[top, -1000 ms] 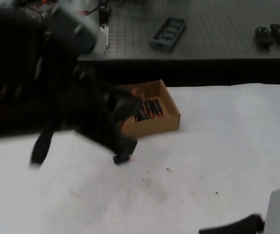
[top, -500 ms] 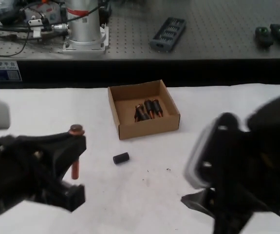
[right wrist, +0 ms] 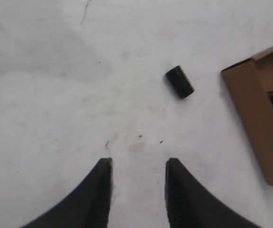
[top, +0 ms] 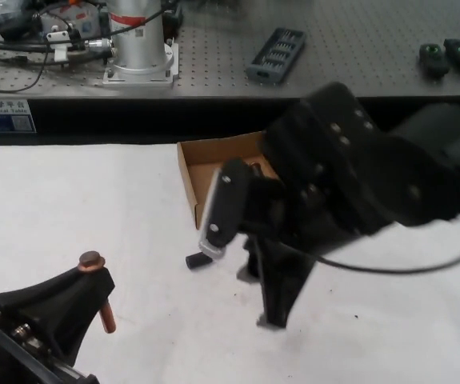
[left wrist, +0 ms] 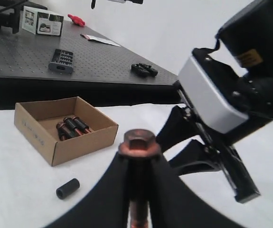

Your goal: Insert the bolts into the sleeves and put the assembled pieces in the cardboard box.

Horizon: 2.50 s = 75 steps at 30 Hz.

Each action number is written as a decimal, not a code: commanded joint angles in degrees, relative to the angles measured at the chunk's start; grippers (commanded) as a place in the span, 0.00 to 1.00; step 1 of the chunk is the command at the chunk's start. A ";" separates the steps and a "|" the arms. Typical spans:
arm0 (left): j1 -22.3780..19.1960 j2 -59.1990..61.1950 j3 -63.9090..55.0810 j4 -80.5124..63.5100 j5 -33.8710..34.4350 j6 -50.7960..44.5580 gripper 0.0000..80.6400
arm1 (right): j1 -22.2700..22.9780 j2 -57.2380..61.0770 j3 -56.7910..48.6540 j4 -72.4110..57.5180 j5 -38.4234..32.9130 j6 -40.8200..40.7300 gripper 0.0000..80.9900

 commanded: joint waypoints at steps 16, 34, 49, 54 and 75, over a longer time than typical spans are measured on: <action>-0.06 -0.66 -0.08 -3.12 -3.84 3.60 0.01 | -1.07 19.40 -16.33 1.61 9.33 -23.30 0.35; -0.06 -1.18 -0.08 -3.30 -5.62 5.48 0.01 | -1.07 28.24 -24.21 1.40 6.28 -26.85 0.35; -0.06 -9.29 0.68 -1.05 -3.14 4.90 0.01 | -1.07 29.41 -24.21 -0.36 2.82 -26.72 0.35; -0.06 -12.25 0.68 1.31 -2.78 5.01 0.01 | -1.07 30.62 -24.21 -0.47 2.96 -26.86 0.35; -0.06 -12.70 0.68 2.05 -2.78 5.58 0.01 | -0.90 33.05 -24.21 -2.69 12.54 -25.75 0.07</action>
